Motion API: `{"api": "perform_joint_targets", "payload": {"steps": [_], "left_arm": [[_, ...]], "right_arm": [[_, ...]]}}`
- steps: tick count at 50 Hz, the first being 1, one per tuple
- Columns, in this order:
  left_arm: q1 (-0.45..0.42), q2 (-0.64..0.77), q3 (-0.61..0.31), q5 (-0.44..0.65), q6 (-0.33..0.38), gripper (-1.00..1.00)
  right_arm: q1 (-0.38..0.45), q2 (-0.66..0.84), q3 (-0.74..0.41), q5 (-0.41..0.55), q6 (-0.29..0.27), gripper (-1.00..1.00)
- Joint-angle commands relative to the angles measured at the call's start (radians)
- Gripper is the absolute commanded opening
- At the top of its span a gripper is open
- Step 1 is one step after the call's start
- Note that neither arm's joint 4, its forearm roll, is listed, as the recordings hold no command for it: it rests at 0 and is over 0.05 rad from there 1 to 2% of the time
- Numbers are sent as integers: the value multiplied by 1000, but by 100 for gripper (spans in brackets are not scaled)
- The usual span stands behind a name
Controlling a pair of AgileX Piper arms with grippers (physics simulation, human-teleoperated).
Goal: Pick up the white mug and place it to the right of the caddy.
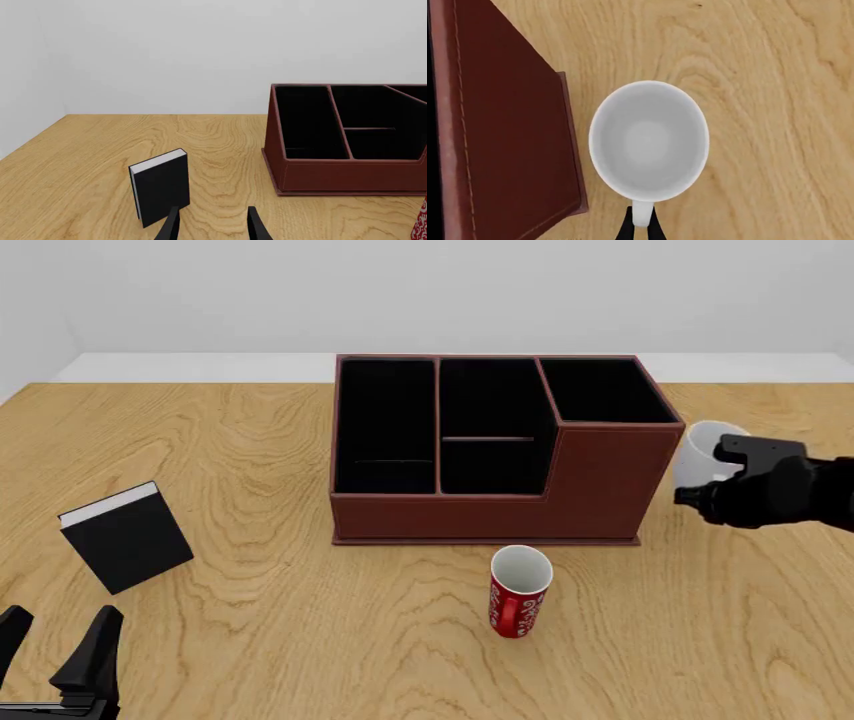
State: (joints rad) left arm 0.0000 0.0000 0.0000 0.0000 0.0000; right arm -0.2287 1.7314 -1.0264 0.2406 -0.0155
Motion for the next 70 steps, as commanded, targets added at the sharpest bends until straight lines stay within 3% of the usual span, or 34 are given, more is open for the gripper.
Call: {"api": "perform_joint_targets", "payload": {"steps": [1,70], "left_arm": [[0,0,0,0,0,100],[0,0,0,0,0,100]], "right_arm": [[11,14,2,-11,3,-100],[36,129,22,-70,38,-100]]}}
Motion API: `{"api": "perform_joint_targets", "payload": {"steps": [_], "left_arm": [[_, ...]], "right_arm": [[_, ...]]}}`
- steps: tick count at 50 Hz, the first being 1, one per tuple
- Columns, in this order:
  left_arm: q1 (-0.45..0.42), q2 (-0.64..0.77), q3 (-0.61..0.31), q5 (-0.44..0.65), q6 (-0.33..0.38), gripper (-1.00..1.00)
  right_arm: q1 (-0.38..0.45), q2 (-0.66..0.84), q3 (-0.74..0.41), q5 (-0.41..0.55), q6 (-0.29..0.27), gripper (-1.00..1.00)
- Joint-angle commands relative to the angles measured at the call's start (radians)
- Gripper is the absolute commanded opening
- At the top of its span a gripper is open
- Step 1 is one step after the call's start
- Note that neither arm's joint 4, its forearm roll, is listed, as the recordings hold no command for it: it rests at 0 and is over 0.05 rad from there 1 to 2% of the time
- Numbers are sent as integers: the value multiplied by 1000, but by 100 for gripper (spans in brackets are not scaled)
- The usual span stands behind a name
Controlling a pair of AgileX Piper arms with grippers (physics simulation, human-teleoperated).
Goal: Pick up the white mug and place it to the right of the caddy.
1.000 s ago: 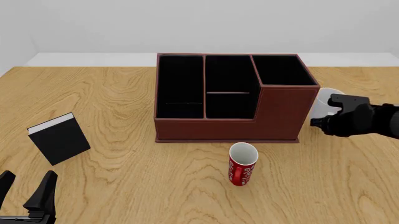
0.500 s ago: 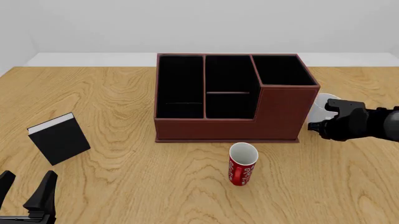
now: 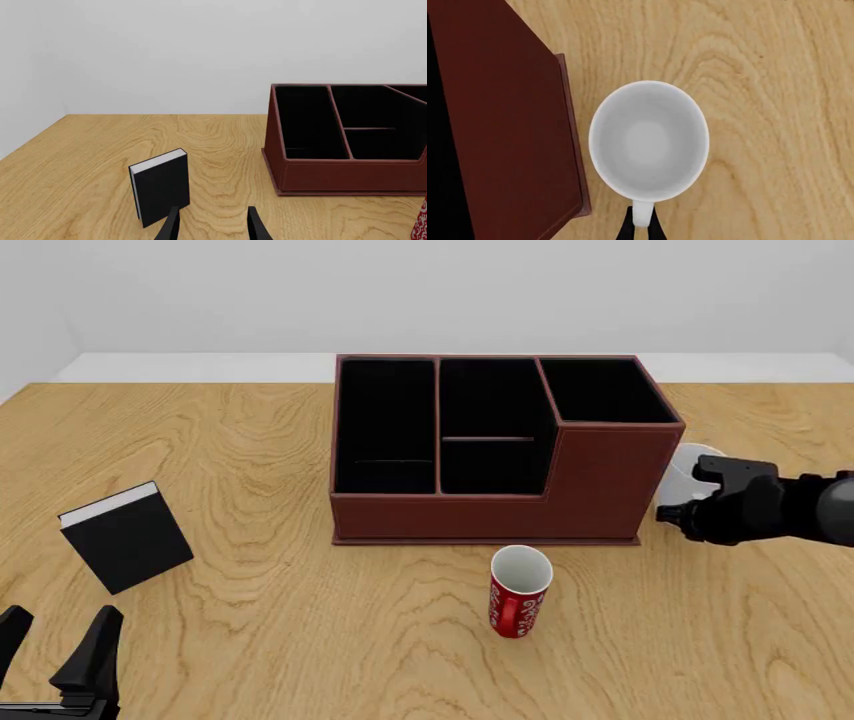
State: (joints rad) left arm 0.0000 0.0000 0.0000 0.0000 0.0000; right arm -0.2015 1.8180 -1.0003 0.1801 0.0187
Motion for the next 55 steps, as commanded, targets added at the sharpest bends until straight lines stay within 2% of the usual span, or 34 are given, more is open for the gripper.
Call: {"api": "perform_joint_targets", "payload": {"steps": [1,20,21,45,55], "left_arm": [[0,0,0,0,0,100],[0,0,0,0,0,100],[0,0,0,0,0,100],[0,0,0,0,0,100],[0,0,0,0,0,100]], "right_arm": [[9,46,-4,-10,6,-100],[4,58,0,-11,4,-100],[2,59,1,-12,-1,100],[4,71,11,-22,5,100],[-10,26,41,-25,1,100]]}}
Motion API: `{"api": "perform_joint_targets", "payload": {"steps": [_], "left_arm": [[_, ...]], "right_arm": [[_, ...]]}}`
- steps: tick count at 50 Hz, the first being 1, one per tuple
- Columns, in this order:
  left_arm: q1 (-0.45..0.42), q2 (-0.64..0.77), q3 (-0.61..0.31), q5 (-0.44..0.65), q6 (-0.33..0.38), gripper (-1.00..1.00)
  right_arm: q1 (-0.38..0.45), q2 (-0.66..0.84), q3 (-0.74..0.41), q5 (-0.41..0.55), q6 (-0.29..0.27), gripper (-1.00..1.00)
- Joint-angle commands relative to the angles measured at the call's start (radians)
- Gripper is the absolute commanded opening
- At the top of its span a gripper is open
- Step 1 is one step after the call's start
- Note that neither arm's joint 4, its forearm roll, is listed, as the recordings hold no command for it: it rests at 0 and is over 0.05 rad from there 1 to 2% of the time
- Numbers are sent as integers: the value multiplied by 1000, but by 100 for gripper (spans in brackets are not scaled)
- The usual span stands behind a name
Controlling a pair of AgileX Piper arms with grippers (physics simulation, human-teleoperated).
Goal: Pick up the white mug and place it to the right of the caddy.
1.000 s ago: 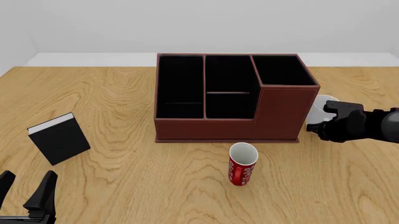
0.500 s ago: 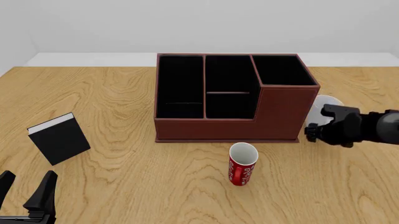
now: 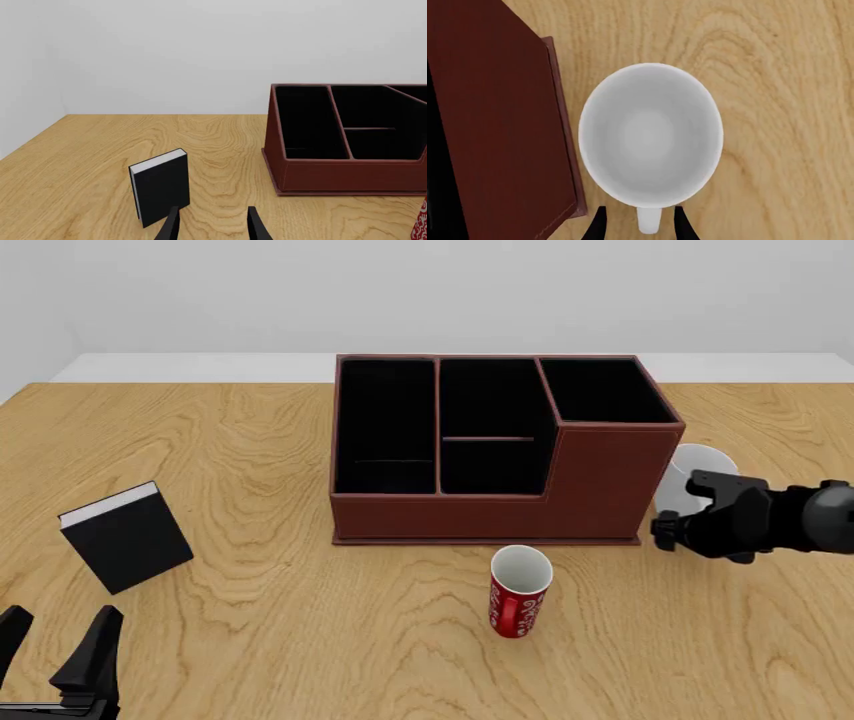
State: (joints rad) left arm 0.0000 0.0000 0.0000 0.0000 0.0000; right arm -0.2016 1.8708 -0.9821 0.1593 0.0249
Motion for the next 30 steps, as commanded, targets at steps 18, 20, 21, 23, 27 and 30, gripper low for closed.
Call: {"api": "perform_joint_targets", "payload": {"steps": [18,20,21,23,27,30], "left_arm": [[0,0,0,0,0,100],[0,0,0,0,0,100],[0,0,0,0,0,100],[0,0,0,0,0,100],[0,0,0,0,0,100],[0,0,0,0,0,100]], "right_arm": [[-24,-78,82,-32,-14,100],[-21,-85,91,-38,-14,100],[-15,-86,94,-38,-9,100],[-12,-89,99,-41,-8,100],[-6,-89,107,-50,-4,100],[-8,-98,118,-56,-7,100]]}}
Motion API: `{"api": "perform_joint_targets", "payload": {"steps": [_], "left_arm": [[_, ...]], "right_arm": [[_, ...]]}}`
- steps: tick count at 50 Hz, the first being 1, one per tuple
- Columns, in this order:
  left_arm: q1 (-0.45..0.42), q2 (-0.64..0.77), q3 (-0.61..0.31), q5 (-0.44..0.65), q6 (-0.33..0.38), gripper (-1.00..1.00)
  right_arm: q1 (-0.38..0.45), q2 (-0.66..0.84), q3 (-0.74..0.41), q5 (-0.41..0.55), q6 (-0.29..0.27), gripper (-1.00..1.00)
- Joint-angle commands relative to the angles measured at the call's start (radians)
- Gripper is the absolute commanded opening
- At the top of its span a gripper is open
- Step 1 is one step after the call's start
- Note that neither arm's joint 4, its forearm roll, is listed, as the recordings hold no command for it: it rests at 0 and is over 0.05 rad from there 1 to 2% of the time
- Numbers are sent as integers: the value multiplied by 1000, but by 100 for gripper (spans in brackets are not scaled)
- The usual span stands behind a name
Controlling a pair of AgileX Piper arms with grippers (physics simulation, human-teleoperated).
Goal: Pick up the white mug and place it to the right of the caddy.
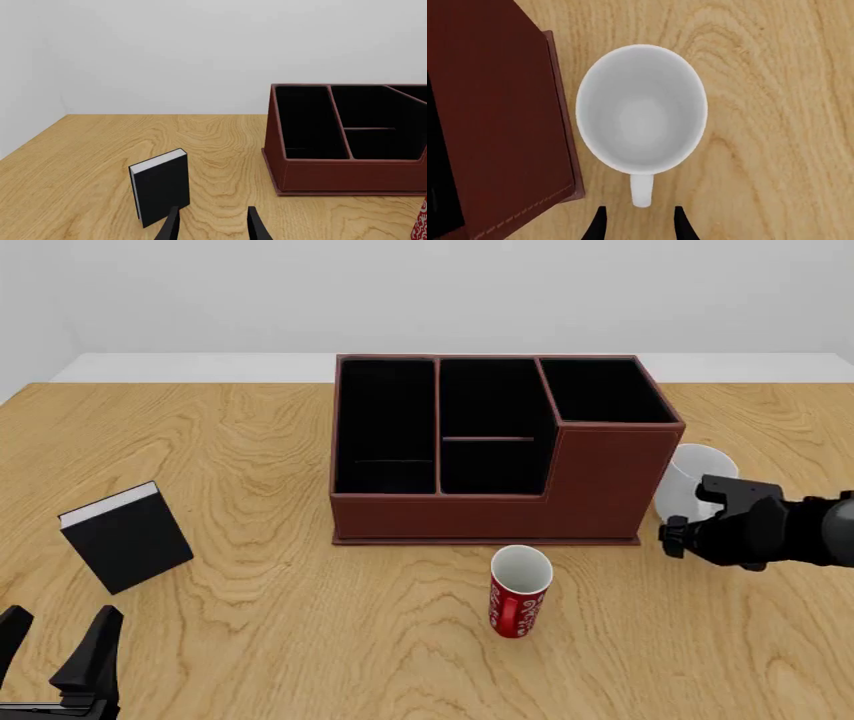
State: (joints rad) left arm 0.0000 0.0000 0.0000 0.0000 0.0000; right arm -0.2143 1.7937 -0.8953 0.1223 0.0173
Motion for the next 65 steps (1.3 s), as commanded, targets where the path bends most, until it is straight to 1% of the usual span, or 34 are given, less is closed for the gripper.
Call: {"api": "perform_joint_targets", "payload": {"steps": [1,12,15,16,21,26,35,48,57,65], "left_arm": [[0,0,0,0,0,100],[0,0,0,0,0,100],[0,0,0,0,0,100],[0,0,0,0,0,100],[0,0,0,0,0,100],[0,0,0,0,0,100],[0,0,0,0,0,100],[0,0,0,0,0,100],[0,0,0,0,0,100],[0,0,0,0,0,100]], "right_arm": [[10,-33,42,-21,3,100],[10,-158,97,-6,-12,100],[1,-173,104,-6,-19,100],[-10,-182,108,-9,-32,100],[-5,-209,123,-12,-26,100],[-6,-239,135,-11,-34,100],[10,-308,165,2,-24,100],[4,-362,178,15,-35,100],[-2,-436,184,49,-45,100],[-12,-521,179,98,-68,100]]}}
